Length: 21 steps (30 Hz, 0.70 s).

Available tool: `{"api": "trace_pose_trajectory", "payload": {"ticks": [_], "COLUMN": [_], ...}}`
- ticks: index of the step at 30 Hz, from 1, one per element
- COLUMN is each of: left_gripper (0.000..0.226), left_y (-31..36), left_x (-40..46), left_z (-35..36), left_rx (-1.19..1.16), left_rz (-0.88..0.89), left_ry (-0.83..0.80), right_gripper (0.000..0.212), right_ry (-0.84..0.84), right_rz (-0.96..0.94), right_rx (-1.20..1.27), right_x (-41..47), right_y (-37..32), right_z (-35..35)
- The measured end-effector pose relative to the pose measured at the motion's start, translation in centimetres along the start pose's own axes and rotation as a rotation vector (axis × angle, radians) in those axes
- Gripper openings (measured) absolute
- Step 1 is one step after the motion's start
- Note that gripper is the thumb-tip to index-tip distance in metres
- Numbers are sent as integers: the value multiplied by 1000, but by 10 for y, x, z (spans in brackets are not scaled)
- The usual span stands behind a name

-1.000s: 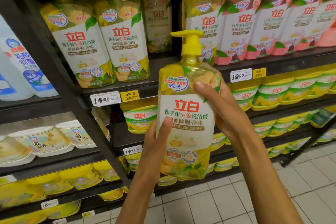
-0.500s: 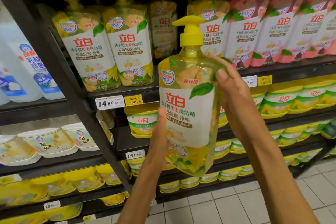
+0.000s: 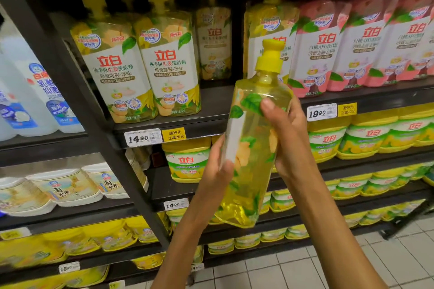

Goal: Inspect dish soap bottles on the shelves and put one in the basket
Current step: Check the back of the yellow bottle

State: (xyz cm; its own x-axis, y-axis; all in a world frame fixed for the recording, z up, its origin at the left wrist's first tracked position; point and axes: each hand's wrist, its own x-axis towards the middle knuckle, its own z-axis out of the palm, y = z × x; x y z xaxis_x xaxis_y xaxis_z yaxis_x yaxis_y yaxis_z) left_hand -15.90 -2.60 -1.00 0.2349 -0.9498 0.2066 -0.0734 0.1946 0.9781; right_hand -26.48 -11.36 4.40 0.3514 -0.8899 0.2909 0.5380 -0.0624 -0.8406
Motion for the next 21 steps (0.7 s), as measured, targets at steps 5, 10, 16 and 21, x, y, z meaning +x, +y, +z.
{"api": "trace_pose_trajectory", "payload": {"ticks": [5,10,16,21], "left_gripper": [72,66,70,68], "left_y": [-11,-19,-25,-19], "left_x": [-12,-10,-9,-12], "left_z": [7,4,1,-12], "left_rx": [-180,-543,-538,-171], "left_rz": [-10,-148,-263,-167], "left_ry": [21,-59,-139,-30], "right_gripper": [105,72,32,39], "right_ry": [-47,-140,-177,-94], "right_rz": [118,126,152,88], "right_rx": [-112,-158,-37,-51], "right_x": [8,20,19,8], "right_y": [-7,-16,-17,-19], "right_z": [-2,-17,-17,-16]}}
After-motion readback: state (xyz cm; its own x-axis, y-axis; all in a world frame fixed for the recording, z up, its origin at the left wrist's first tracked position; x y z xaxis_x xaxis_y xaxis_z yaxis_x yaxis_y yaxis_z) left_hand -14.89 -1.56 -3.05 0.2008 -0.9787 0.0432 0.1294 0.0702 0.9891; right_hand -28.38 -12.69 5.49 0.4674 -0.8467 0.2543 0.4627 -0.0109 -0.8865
